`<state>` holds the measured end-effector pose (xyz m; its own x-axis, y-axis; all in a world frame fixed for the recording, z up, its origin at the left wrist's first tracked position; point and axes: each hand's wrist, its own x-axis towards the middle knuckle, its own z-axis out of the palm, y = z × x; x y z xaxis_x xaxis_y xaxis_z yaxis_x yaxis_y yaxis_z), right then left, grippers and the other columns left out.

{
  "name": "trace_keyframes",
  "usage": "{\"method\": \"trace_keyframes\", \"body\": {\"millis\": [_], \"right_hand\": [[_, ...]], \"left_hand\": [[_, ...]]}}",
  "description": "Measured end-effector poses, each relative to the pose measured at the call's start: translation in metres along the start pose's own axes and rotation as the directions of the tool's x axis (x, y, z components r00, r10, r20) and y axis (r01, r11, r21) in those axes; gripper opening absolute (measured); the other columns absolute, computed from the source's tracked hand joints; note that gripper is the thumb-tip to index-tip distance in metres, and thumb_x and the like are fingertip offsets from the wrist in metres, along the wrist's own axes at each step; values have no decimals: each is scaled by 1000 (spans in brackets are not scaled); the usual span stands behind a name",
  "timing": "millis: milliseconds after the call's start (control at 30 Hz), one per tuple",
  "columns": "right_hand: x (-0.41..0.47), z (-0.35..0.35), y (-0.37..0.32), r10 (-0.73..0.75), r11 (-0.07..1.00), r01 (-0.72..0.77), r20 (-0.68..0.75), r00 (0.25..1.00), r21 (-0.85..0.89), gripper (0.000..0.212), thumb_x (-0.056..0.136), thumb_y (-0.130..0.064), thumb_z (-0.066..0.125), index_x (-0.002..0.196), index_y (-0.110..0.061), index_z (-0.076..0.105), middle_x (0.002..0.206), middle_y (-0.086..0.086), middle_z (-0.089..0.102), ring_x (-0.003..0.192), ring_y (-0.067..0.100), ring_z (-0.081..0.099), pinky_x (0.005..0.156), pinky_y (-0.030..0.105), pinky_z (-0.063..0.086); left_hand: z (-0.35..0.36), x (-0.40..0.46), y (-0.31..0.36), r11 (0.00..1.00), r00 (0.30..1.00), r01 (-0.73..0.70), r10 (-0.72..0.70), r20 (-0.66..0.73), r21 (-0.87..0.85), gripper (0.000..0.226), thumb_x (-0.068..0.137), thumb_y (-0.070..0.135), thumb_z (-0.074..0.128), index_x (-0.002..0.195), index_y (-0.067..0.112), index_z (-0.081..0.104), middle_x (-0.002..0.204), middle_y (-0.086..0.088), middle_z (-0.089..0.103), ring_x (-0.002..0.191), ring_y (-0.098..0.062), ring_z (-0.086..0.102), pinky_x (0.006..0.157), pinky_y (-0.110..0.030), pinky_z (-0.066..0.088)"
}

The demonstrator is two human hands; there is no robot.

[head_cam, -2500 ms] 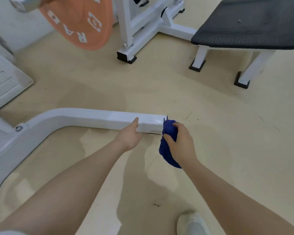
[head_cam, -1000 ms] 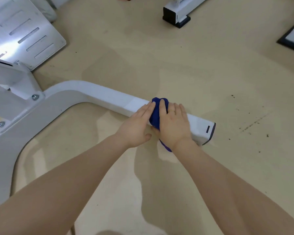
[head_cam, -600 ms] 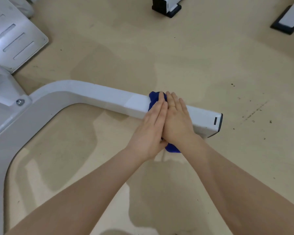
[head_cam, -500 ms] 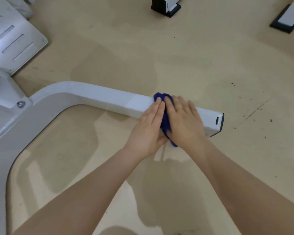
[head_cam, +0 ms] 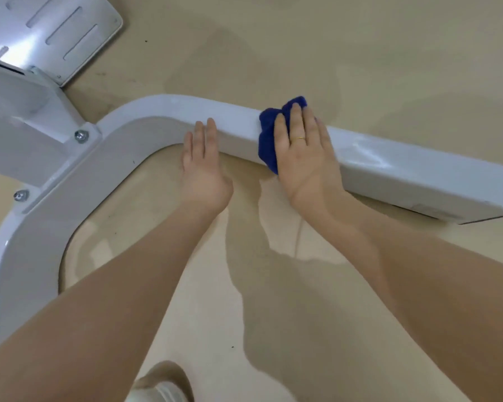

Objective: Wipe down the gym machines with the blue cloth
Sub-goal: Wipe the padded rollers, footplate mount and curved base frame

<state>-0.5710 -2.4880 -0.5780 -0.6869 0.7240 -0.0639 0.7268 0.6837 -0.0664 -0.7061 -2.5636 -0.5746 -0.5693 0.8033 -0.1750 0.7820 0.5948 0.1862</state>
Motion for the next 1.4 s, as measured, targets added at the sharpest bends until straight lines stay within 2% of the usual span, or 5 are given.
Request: {"method": "trace_keyframes", "body": {"millis": [333,833,1067,1267,1400], "right_hand": [[14,20,-4,-84,995,72,-200,976,-68,73,71,-20,76,131,9,44,131,33,47,120,43,50,108,47,32],[75,30,-66,-96,994,78,-259,961,-81,64,73,-15,71,126,12,48,127,34,51,117,43,53,102,50,39],[113,14,-106,-343,939,340,-134,930,-44,62,98,-20,31,150,-8,0,158,15,-2,145,28,4,116,38,3],[69,30,-67,-216,975,224,-310,926,-10,58,78,-8,62,130,9,43,134,33,45,124,43,47,108,48,30],[51,22,-56,-176,984,178,-185,967,-3,60,90,-11,45,145,1,23,151,25,23,140,35,26,116,41,8]], "left_hand": [[-12,44,-58,990,992,-125,126,-16,63,85,84,9,49,149,26,-3,157,3,-11,145,-19,-8,116,-31,-1],[-13,54,-99,978,975,-206,202,-95,-32,81,80,-10,38,148,12,0,158,-3,-7,145,-16,-4,116,-24,2],[-2,40,-114,987,982,-158,153,-112,-35,88,75,-10,43,148,11,-1,158,-3,-3,145,-17,-4,116,-23,-2],[-39,3,-135,998,999,-27,29,-26,49,89,79,-8,42,148,17,-8,156,5,-11,144,-10,-10,115,-21,-2],[-60,-20,-127,998,999,-1,4,-44,64,88,79,-7,42,148,19,-7,156,8,-9,144,-8,-10,115,-20,-1]]}}
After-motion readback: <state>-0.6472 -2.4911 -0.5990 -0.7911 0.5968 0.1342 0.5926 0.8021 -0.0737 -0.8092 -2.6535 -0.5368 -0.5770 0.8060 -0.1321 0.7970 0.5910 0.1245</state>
